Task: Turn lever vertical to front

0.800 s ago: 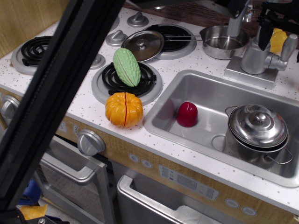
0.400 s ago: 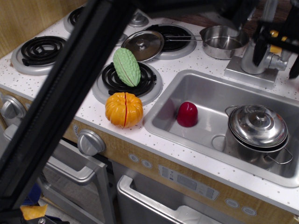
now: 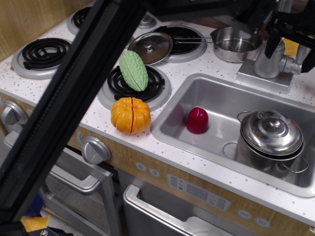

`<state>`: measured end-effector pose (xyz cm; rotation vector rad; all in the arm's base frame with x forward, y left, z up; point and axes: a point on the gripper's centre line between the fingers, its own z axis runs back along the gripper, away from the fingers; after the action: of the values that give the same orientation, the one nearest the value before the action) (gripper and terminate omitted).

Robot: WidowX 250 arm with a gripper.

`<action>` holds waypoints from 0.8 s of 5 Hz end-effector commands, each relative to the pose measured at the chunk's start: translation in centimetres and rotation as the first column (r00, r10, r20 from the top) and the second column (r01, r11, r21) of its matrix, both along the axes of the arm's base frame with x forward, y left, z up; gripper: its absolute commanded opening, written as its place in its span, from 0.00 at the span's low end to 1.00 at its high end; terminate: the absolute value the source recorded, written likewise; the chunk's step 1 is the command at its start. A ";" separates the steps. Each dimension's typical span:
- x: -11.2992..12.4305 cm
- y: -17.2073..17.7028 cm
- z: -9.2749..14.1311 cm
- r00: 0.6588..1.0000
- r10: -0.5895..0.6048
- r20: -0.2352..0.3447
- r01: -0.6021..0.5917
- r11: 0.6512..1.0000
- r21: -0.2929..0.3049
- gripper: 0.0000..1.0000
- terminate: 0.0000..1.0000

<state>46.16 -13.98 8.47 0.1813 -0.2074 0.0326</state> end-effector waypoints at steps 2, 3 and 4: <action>2.5 -0.8 3.7 0.980 -0.021 0.199 0.018 1.000 0.017 1.00 0.00; 3.2 -0.3 3.9 0.977 -0.037 0.208 0.037 0.999 0.004 1.00 0.00; 4.0 -0.1 4.2 0.975 -0.041 0.217 0.043 0.999 -0.002 1.00 0.00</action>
<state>50.06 -14.02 9.04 0.1924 -0.3521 -0.0036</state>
